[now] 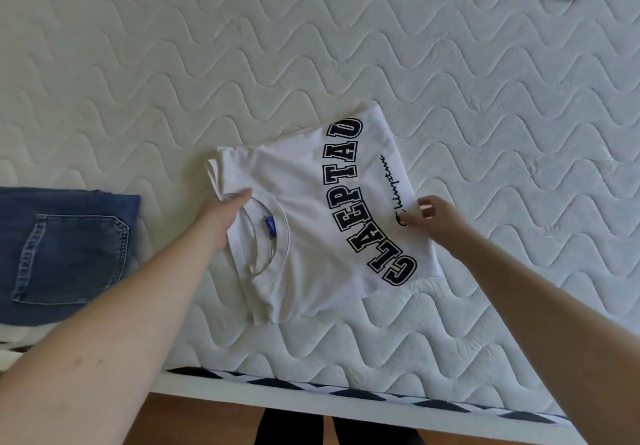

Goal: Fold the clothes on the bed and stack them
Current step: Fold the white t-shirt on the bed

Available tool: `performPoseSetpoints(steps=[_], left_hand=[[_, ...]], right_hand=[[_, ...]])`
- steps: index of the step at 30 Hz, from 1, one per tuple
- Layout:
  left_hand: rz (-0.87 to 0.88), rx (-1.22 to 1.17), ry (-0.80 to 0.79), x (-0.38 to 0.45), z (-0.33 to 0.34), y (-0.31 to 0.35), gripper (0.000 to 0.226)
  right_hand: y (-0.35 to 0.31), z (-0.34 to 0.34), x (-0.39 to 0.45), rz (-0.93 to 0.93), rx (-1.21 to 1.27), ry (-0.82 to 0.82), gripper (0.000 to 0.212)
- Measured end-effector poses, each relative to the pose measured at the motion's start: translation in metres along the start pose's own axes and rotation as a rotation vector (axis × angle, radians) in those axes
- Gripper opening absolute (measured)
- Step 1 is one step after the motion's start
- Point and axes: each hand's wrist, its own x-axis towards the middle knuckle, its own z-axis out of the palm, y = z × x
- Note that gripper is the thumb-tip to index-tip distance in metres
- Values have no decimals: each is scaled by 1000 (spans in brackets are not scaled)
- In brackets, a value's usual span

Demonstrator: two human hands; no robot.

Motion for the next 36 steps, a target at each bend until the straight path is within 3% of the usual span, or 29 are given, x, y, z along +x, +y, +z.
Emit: performPoseSetpoints(steps=[3,7,12,15,19,28,36], left_hand=[[-53,190,-166,-19,0,-18,74],[-86,202,-353,-44,3,-50,67],[56,167,-299,-53,19,-74,61],[118,199,-268,-52,22,-72,57],[186,252,-273,-59,9,-57,53],[155,316,-387,-43,-40,-9,63],[226,263,-547,-13,-127,73,59]], right_hand=[[-23,0,22,-38,178,53,48],[-54,9,43,-7,11,58,56],[-62,14,39,-123,-114,62,47],[-58,14,28,-231,-106,120,32],[-53,15,8,-261,0,160,21],[-55,49,-15,-270,269,80,29],[-133,102,-37,-323,524,132,37]])
